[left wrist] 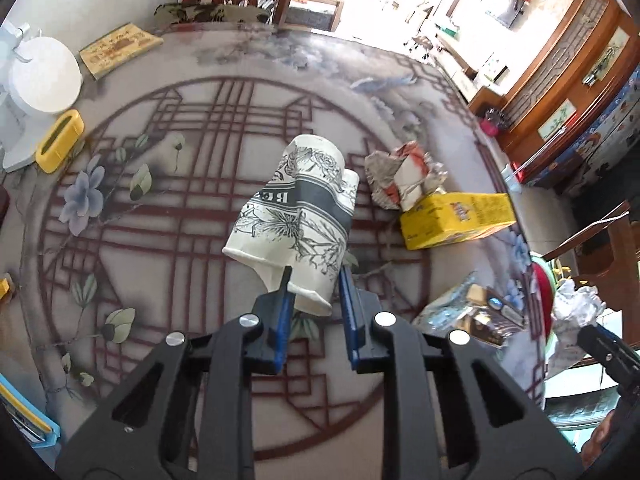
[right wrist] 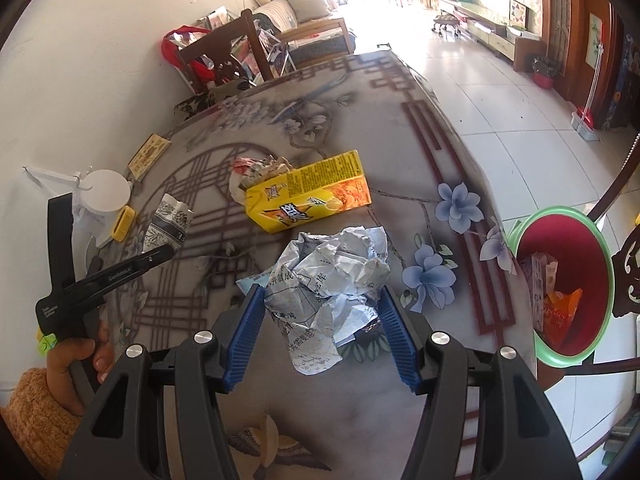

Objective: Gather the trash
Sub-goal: 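Grasp the crumpled foil ball with the right gripper while the left grasps the patterned paper cup, then carry the foil ball and paper cup toward the red bin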

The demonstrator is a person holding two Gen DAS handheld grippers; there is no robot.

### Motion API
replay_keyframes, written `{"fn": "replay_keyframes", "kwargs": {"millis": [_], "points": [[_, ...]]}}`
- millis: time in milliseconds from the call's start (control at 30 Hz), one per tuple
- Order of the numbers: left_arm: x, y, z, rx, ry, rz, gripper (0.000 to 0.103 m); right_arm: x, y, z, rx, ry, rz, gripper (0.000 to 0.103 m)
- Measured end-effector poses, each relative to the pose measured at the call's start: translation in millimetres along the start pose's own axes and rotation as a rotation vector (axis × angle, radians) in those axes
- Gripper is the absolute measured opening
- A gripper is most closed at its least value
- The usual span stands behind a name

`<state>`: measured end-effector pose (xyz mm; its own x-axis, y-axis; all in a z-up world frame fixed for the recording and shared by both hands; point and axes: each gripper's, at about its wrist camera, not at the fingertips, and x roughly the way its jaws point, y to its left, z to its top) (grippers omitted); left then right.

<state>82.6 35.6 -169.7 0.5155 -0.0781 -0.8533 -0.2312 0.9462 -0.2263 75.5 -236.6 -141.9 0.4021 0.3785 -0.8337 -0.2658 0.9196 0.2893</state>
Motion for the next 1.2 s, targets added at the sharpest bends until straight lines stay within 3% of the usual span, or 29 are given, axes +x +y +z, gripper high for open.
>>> {"fn": "replay_keyframes", "kwargs": {"millis": [467, 1200], "points": [[-45.6, -54.2, -1.3, 0.111, -0.09, -0.112, 0.021, -46.0, -5.7, -18.2, 0.029, -0.103, -0.046, 0.057], [-57.9, -115.2, -22.9, 0.238, -0.082, -0.211, 0.021, -78.4, -27.1, -38.4, 0.098, -0.156, -0.09, 0.057]]}}
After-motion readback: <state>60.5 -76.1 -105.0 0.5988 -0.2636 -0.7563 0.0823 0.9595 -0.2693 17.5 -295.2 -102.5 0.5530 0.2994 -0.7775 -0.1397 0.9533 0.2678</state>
